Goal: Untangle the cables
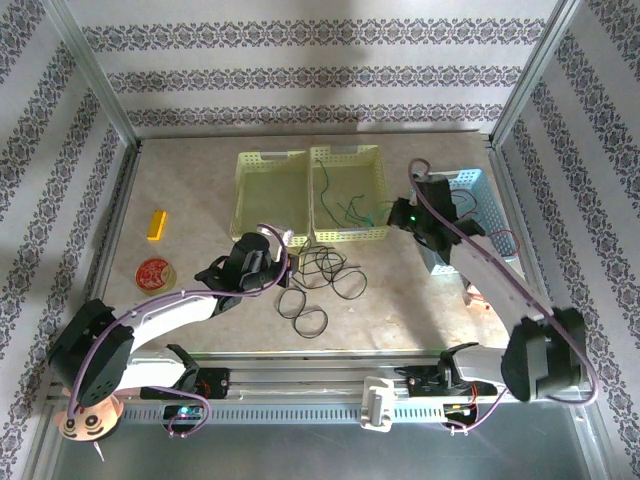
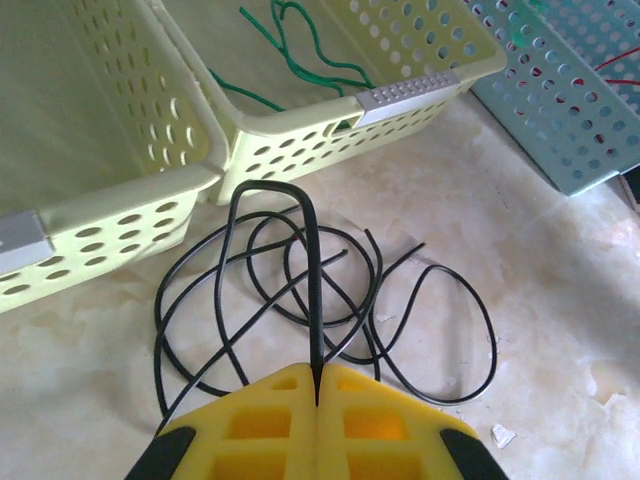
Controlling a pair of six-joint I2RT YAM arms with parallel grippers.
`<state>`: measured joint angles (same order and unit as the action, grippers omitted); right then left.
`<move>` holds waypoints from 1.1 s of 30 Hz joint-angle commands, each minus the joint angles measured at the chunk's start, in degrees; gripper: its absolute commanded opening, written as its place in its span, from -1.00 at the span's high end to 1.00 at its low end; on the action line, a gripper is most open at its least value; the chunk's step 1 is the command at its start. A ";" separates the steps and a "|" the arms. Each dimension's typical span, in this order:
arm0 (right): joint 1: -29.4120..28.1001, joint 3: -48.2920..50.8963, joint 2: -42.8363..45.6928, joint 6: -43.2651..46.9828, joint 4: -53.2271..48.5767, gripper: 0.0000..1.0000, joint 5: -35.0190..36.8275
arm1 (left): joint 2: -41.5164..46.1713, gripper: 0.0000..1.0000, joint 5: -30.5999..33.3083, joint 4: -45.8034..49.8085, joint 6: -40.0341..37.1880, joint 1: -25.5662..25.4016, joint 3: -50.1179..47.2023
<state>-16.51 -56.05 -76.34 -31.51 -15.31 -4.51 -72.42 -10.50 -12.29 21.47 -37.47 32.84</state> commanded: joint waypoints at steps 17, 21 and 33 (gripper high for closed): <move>-1.94 5.48 1.28 -2.88 1.86 0.11 3.91 | 6.64 1.00 5.10 14.00 -2.74 -0.75 19.70; -0.70 7.78 3.76 -2.73 1.62 0.11 4.61 | 7.50 1.00 7.86 15.51 -5.09 -0.78 26.88; -0.45 4.14 2.73 -0.71 0.99 0.10 0.55 | -14.04 1.00 20.13 28.87 -1.20 11.25 47.64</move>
<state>-16.64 -49.52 -73.17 -33.93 -13.98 -2.55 -79.09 9.69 6.79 17.28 -30.59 78.70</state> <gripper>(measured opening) 0.449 0.037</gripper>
